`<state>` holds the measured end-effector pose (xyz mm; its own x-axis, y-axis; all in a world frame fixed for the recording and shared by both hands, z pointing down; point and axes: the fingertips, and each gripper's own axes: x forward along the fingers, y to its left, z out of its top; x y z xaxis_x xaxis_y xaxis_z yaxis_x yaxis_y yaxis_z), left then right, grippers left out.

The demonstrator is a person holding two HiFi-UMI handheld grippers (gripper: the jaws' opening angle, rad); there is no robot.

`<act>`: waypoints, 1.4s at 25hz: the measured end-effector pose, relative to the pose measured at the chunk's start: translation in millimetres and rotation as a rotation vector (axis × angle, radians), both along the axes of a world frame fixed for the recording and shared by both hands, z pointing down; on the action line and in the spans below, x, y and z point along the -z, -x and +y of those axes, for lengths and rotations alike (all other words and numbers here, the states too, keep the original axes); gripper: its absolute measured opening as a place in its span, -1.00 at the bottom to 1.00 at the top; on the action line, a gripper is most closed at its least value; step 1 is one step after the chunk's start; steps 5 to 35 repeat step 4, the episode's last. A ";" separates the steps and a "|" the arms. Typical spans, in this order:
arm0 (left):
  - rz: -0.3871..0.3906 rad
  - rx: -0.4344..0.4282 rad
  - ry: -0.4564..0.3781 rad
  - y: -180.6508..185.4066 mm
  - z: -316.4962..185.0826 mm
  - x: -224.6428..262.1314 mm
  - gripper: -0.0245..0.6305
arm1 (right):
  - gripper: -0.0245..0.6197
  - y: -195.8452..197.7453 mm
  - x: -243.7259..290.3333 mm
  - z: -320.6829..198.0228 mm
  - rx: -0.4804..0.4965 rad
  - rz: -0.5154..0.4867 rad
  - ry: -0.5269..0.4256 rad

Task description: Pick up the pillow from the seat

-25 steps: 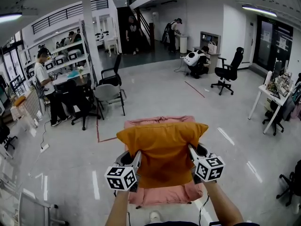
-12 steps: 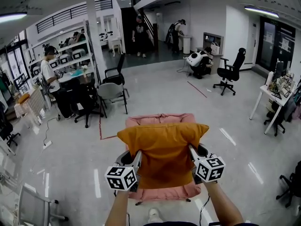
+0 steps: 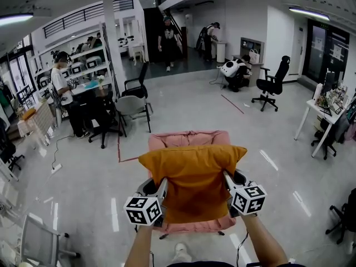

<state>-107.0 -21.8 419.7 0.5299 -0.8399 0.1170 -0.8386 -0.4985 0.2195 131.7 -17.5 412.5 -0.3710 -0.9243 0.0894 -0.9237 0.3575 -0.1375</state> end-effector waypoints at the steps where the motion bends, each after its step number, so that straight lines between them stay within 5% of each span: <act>1: 0.001 0.001 0.001 1.2 2.3 -0.4 -0.60 | -0.65 1.2 -0.3 2.1 0.000 0.000 0.001; 35: 0.002 0.002 0.005 4.3 9.5 -1.3 -0.60 | -0.65 4.1 -0.7 9.1 -0.002 0.002 0.005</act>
